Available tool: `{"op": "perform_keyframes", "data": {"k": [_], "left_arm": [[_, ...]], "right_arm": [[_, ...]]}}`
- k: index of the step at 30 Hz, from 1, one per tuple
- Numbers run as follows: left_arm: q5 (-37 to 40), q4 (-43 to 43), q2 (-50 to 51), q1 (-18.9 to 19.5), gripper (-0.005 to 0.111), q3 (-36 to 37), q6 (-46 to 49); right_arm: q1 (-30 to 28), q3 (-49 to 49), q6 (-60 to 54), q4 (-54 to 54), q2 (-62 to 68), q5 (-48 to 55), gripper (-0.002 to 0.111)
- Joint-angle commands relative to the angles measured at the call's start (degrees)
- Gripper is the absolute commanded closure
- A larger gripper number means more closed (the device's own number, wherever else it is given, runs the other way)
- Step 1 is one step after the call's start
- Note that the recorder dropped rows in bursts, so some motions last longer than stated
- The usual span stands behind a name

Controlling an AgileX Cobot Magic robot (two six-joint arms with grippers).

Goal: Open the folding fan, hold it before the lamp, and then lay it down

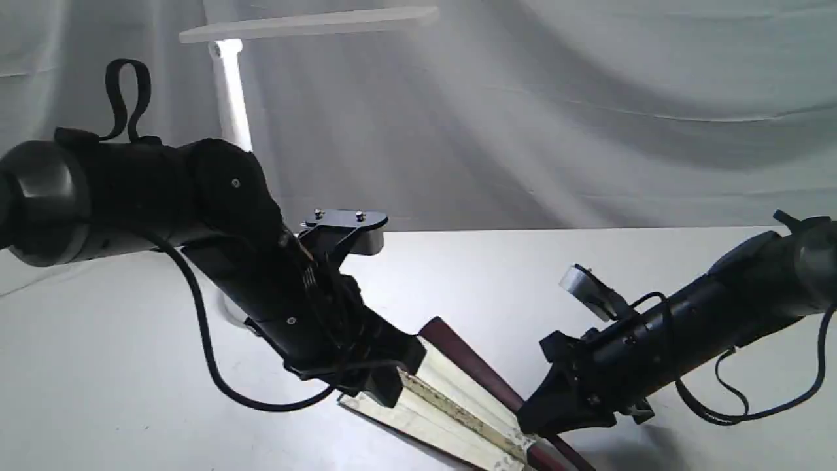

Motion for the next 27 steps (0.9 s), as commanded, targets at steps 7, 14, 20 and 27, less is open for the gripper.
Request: {"op": "perform_keyframes", "data": {"k": [7, 14, 20, 27], "left_arm": [[0.9, 0.2, -0.7, 0.1, 0.067, 0.2, -0.7], [1.5, 3.5, -2.3, 0.1, 0.084, 0.2, -0.7], [-1.0, 6.0, -7.4, 0.1, 0.1, 2.5, -0.7], [-15.8, 7.3, -16.6, 0.1, 0.107, 13.9, 0.9]], "right_arm": [[0.1, -0.3, -5.2, 10.3, -0.3, 7.3, 0.108], [0.1, -0.3, -5.5, 10.6, -3.5, 7.3, 0.108], [-1.0, -0.3, -5.5, 13.4, -6.8, 7.3, 0.108], [-2.7, -0.3, -5.3, 19.2, -8.1, 7.3, 0.108]]}}
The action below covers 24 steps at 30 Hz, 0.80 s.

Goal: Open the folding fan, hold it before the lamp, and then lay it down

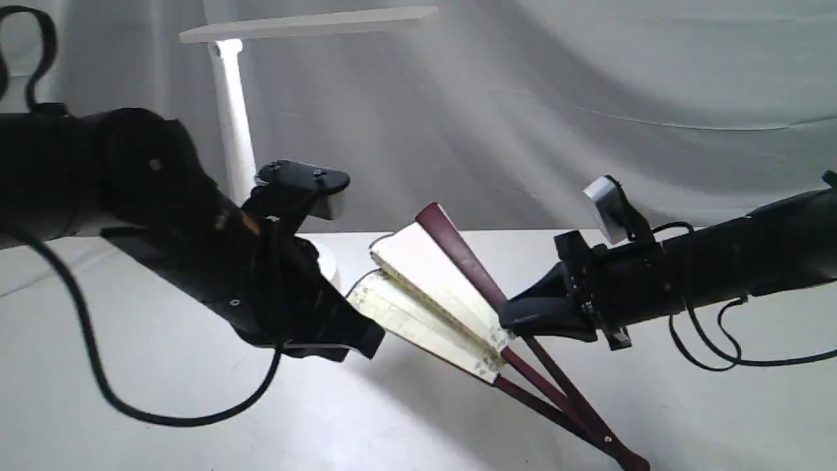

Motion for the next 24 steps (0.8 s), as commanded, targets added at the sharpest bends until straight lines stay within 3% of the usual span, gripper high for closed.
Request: {"op": "perform_keyframes", "data": {"k": [1, 13, 18, 24], "left_arm": [[-9.6, 0.3, -4.9, 0.1, 0.107, 6.2, 1.2], [-50.3, -1.2, -11.1, 0.0, 0.107, 29.3, -1.7], [-64.1, -0.4, -10.8, 0.0, 0.107, 35.5, -9.6], [-72.4, 13.6, -10.8, 0.0, 0.107, 38.4, -30.6]], "right_arm": [[-0.6, -0.3, -0.5, 2.5, -1.5, 0.7, 0.108], [-0.6, -0.3, -0.1, 4.1, -1.8, 0.7, 0.108], [-0.6, -0.3, -0.1, 4.1, -1.8, 0.7, 0.108], [-0.6, -0.3, -0.3, 4.4, -1.8, 0.7, 0.108]]}}
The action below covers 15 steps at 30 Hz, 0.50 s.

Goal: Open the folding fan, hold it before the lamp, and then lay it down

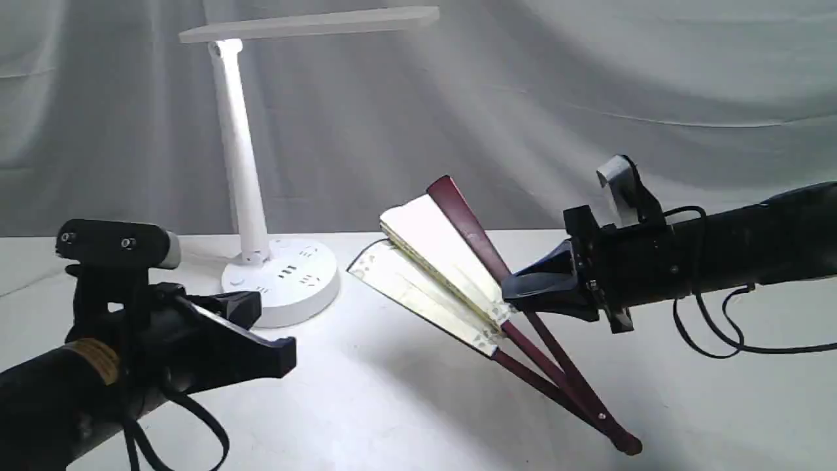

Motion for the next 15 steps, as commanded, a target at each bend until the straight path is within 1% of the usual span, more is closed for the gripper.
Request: {"op": "perform_keyframes", "data": {"k": [1, 3, 6, 9, 12, 15], "left_arm": [[-7.6, 9.4, 0.0, 0.0, 0.107, 1.5, -15.3], [-13.0, 11.9, 1.3, 0.0, 0.107, 2.3, -21.0], [-16.7, 13.9, 4.3, 0.0, 0.107, 2.4, -25.7], [-19.7, 13.9, 8.0, 0.0, 0.107, 2.4, -30.3], [-22.4, 13.9, 11.2, 0.0, 0.107, 2.2, -38.7], [-22.9, 13.9, 14.0, 0.0, 0.107, 1.3, -46.6]], "right_arm": [[-0.1, -0.3, -0.4, 1.8, -0.8, 0.8, 0.108], [-0.1, -0.3, -0.4, 1.8, -0.8, 0.8, 0.108], [-0.1, -0.3, -0.4, 2.0, -0.8, 0.8, 0.108], [-0.1, -0.3, -0.4, 2.1, -0.8, 0.8, 0.108], [-0.1, -0.3, -0.4, 2.2, -0.8, 0.8, 0.108], [-0.1, -0.3, -0.4, 2.2, -0.8, 0.8, 0.108]]}}
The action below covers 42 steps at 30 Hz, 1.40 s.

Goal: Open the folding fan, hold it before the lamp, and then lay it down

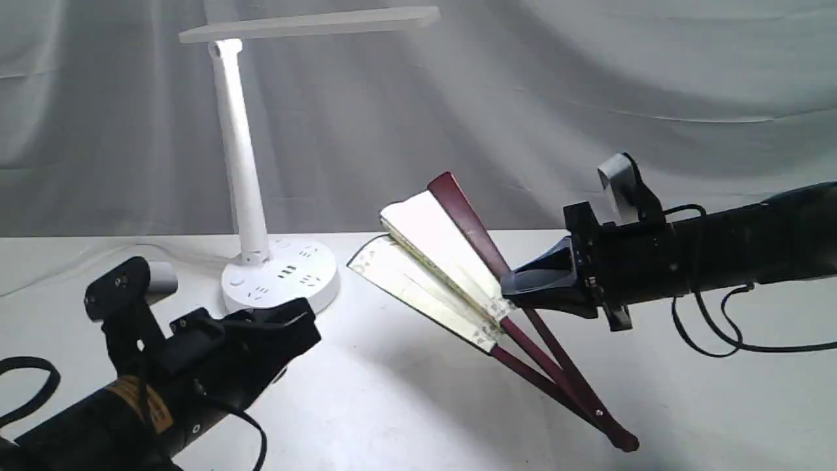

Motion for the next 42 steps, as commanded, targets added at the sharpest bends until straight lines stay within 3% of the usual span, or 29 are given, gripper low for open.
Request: {"op": "perform_keyframes", "data": {"k": [1, 5, 14, 19, 22, 26, 29, 37, 42], "left_arm": [[-1.9, 0.2, 3.1, 0.0, 0.107, -1.2, -10.1], [-2.7, 2.7, 7.1, 0.1, 0.102, -4.2, -17.6], [-6.5, 10.4, 15.2, 0.1, 0.068, -12.7, -35.6], [-7.9, 10.4, 18.1, 0.1, 0.056, -14.0, -38.4], [-10.8, 9.5, 19.9, 0.1, 0.054, -14.0, -44.3], [-20.2, 5.6, 24.2, 0.1, 0.054, -14.0, -51.1], [-20.2, 4.1, 27.0, 0.1, 0.055, -14.4, -54.8], [-20.2, 10.3, 30.4, 0.1, 0.055, -22.4, -56.1], [-20.2, 7.6, 30.4, 0.1, 0.055, -26.0, -56.0]], "right_arm": [[-0.1, -0.3, -0.4, 1.3, -0.8, 0.8, 0.108], [0.0, -0.3, -0.4, 1.3, -0.8, 0.8, 0.108], [0.0, -0.3, -0.6, 1.3, -0.8, 0.8, 0.108], [0.0, -0.3, -0.6, 1.6, -0.8, 0.8, 0.108], [0.0, -0.3, -0.6, 1.8, -0.8, 0.8, 0.108], [0.0, -0.3, -0.6, 1.8, -0.8, 0.8, 0.108], [0.0, -0.3, -0.6, 2.0, -0.8, 0.8, 0.108], [0.0, -0.3, -0.6, 2.0, -0.8, 0.8, 0.108], [0.0, -0.3, -0.6, 2.0, -0.8, 0.8, 0.108]]}}
